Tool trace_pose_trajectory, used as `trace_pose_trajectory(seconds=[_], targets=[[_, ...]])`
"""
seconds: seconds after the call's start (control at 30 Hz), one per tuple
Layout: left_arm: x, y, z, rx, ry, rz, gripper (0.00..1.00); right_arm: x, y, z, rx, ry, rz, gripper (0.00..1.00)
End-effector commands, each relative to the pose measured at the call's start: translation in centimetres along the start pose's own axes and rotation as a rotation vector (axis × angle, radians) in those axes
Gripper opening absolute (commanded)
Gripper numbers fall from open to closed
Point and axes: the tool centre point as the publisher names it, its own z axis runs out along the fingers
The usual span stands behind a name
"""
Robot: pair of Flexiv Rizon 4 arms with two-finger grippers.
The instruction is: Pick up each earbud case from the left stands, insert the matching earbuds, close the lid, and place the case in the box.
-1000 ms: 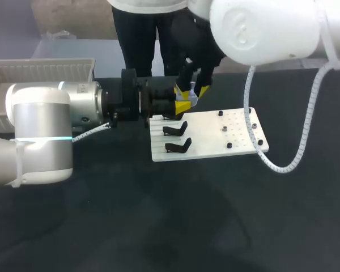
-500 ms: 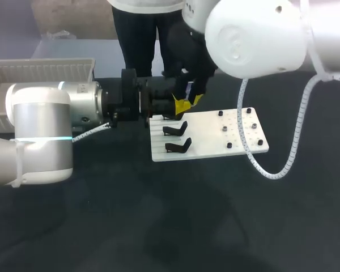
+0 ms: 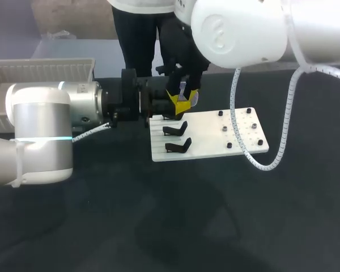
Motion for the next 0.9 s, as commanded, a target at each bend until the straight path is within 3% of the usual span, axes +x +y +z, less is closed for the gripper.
trace_pose_trajectory(seconds=[0.03,0.2,0.4,0.67,0.9], targets=[[0.1,-0.2,0.0,-0.006,-0.005,0.004,0.0,0.0,-0.1,-0.1,0.0,0.002,0.003,0.32],[0.1,-0.2,0.0,-0.006,-0.005,0.004,0.0,0.7,0.0,-2.3,0.013,-0.048,-0.008,0.35],[0.1,-0.2,0.0,-0.006,-0.005,0.004,0.0,-1.8,-1.4,-4.0,0.094,-0.144,-0.002,0.38],[0.1,-0.2,0.0,-0.006,-0.005,0.004,0.0,-6.3,-5.1,-1.6,0.102,-0.178,0.053,0.36],[0.1,-0.2,0.0,-0.006,-0.005,0.004,0.0,-8.1,-7.4,0.3,0.09,-0.134,0.121,0.4]])
